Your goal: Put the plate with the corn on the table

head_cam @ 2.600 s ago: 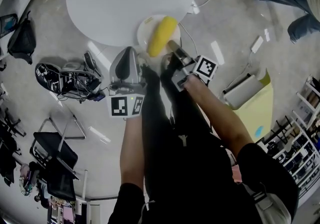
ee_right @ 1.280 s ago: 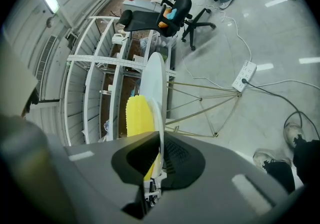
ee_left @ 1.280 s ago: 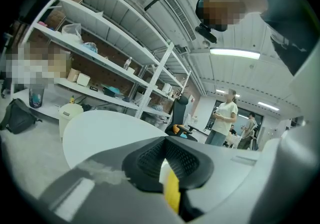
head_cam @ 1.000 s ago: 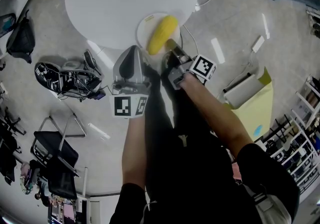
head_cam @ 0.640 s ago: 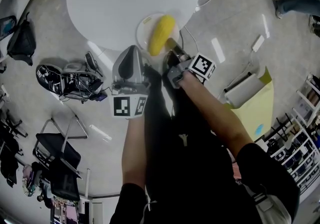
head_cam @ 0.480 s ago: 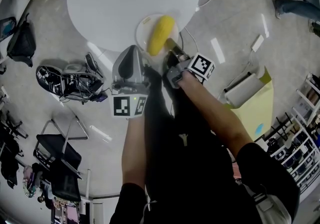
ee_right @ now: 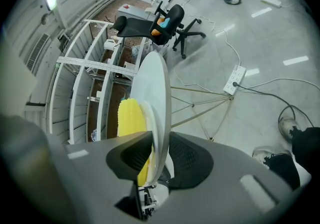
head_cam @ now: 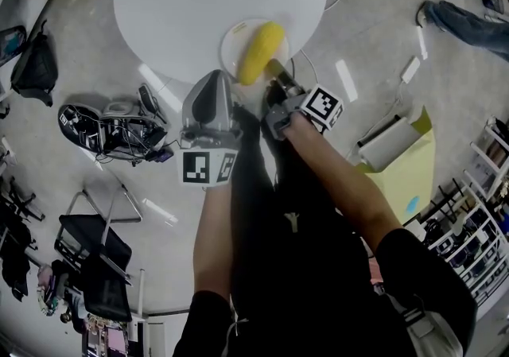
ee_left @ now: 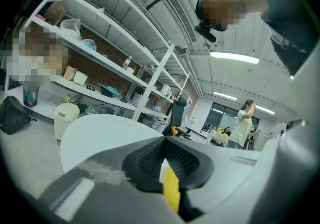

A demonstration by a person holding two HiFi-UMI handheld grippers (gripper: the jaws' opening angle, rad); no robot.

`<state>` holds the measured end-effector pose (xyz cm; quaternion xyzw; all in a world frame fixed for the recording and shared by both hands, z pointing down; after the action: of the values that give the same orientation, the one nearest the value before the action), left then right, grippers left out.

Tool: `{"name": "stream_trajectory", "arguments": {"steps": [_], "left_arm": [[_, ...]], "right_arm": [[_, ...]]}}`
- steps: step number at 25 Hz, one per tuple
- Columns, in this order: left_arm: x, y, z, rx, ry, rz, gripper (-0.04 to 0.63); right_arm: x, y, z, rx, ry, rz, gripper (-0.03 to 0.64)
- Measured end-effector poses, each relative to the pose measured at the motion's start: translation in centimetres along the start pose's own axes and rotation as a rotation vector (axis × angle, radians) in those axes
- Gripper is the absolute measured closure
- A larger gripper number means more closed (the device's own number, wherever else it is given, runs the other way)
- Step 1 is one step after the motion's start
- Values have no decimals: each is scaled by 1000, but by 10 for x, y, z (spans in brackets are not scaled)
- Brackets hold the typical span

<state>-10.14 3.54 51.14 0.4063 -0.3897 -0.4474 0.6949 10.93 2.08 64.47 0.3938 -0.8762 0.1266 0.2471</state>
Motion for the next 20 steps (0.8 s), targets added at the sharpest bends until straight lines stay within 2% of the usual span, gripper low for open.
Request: {"name": "stream_trajectory", "arguments": {"steps": [3,8,20], "left_arm": [[1,-3,3,1,5,-4,591],[0,-9,3,3,23,-8,591],[0,-28,12,30,78,-24,591]], "right_arm": [[0,1,0,11,19,-9,489],[3,1,6,10,-13,-20,462],[9,6,11,7,57,-72,439]]}}
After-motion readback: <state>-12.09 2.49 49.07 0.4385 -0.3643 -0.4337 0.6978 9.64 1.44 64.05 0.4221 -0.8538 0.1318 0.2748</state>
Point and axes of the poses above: the fingertips, and each gripper's own axes: x forward along the fingers, z to its left, y out of its underside, the point moved 7 cm from there along -x, backward along the fingers, and after that the axes turned 5 degrees about x, right-handed, at the moved point
